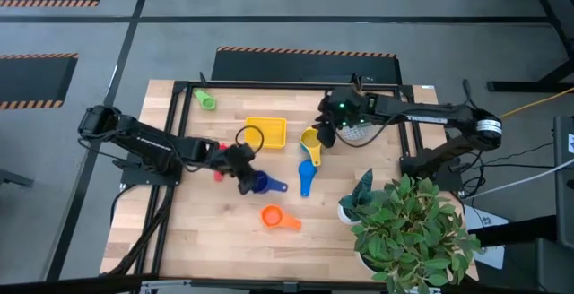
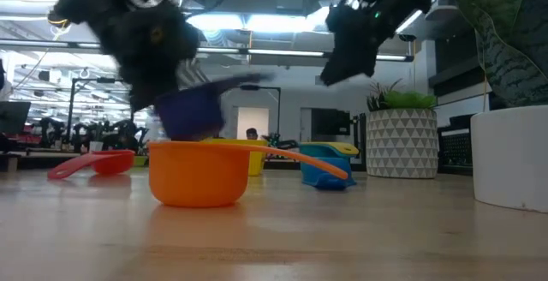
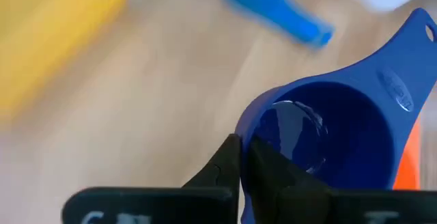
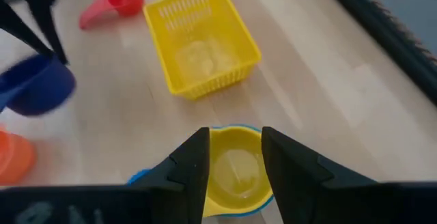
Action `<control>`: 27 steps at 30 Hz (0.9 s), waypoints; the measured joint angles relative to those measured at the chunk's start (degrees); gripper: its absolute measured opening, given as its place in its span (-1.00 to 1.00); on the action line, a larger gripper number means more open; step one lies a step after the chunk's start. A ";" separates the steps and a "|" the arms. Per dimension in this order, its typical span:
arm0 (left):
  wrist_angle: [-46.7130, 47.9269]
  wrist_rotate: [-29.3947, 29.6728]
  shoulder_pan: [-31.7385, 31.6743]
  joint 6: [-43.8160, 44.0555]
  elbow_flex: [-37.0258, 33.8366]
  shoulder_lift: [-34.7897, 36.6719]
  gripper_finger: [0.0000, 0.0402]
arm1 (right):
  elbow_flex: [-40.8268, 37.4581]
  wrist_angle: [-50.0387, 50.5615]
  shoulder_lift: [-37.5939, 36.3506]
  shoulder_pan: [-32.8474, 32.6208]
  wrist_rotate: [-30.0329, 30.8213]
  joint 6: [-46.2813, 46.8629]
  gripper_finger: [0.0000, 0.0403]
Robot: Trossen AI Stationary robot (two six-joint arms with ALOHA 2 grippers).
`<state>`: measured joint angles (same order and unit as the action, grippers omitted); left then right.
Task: Nest measuring cups in basket
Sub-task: Stack the dark blue measuring cup into the yellow measuring cup
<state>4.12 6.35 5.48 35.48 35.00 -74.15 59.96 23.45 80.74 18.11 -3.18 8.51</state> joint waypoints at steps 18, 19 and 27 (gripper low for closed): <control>0.16 -9.61 -12.57 -44.85 36.17 -16.36 -0.97 | -0.02 15.90 -17.49 0.00 0.02 0.20 -0.32; 0.86 -10.08 -12.97 -46.68 38.52 -18.41 -0.97 | -0.02 16.37 -18.22 0.00 0.02 0.20 -0.32; 9.63 -15.26 -16.35 -58.48 54.96 -33.91 -0.97 | -0.02 20.12 -21.96 0.00 0.02 1.84 -0.32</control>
<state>13.75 -8.91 -10.87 -23.00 89.95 -108.06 59.94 43.57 58.78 18.11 -3.16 10.35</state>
